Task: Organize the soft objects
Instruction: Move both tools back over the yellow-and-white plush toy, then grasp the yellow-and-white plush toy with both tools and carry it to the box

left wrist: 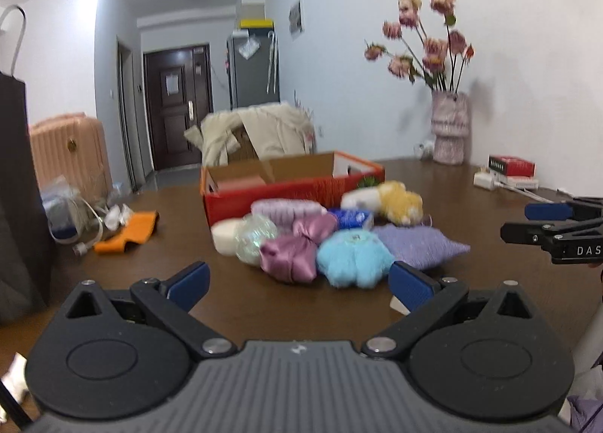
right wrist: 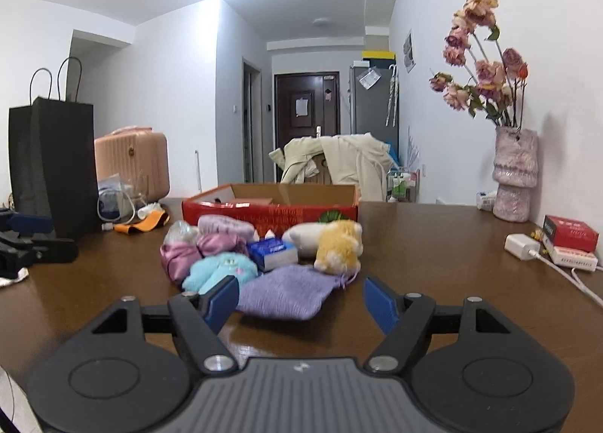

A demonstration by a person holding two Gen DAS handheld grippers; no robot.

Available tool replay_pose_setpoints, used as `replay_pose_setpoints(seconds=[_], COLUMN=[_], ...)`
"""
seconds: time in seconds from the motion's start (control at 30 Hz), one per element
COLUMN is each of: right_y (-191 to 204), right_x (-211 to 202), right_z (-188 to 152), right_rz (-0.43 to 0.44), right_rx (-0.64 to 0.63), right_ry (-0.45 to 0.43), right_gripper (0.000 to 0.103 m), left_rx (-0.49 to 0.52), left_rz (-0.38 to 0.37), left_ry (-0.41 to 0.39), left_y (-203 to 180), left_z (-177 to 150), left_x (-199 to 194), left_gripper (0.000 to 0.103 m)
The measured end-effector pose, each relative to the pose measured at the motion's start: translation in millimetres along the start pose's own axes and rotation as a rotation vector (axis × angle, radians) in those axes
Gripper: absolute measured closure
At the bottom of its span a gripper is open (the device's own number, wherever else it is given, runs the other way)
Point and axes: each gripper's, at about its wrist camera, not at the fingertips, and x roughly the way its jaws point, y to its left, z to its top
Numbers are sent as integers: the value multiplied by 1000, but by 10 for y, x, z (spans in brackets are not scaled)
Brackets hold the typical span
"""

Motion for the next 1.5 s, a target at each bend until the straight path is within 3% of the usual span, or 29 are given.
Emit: replay_pose_setpoints(seconds=[0.23, 0.43, 0.6, 0.77, 0.87, 1.0, 1.2, 1.33, 1.5], right_y=[-117, -275, -453, -583, -682, -932, -1048, -1037, -935], right_x=[271, 672, 1346, 1978, 2164, 2208, 2241, 2247, 1905], right_z=[141, 322, 507, 587, 517, 438, 356, 369, 586], right_rz=[-30, 2, -20, -42, -1, 73, 107, 105, 101], right_rx=[46, 51, 69, 81, 123, 232, 317, 320, 273], right_ry=[29, 66, 131, 209, 231, 221, 222, 211, 94], right_gripper=[31, 32, 45, 50, 62, 64, 64, 65, 65], left_rx=[14, 16, 77, 73, 27, -69, -147, -142, -146], left_rz=[-49, -81, -134, -186, -234, -333, -395, -383, -396], left_ry=[19, 15, 42, 178, 247, 315, 365, 359, 237], left_y=[-254, -395, -505, -597, -560, -502, -360, -370, -312], left_z=[82, 398, 766, 1014, 992, 898, 839, 873, 1154], left_x=[345, 816, 1571, 2572, 2958, 3223, 3319, 3288, 2851], left_gripper=[0, 1, 16, 27, 27, 31, 30, 40, 41])
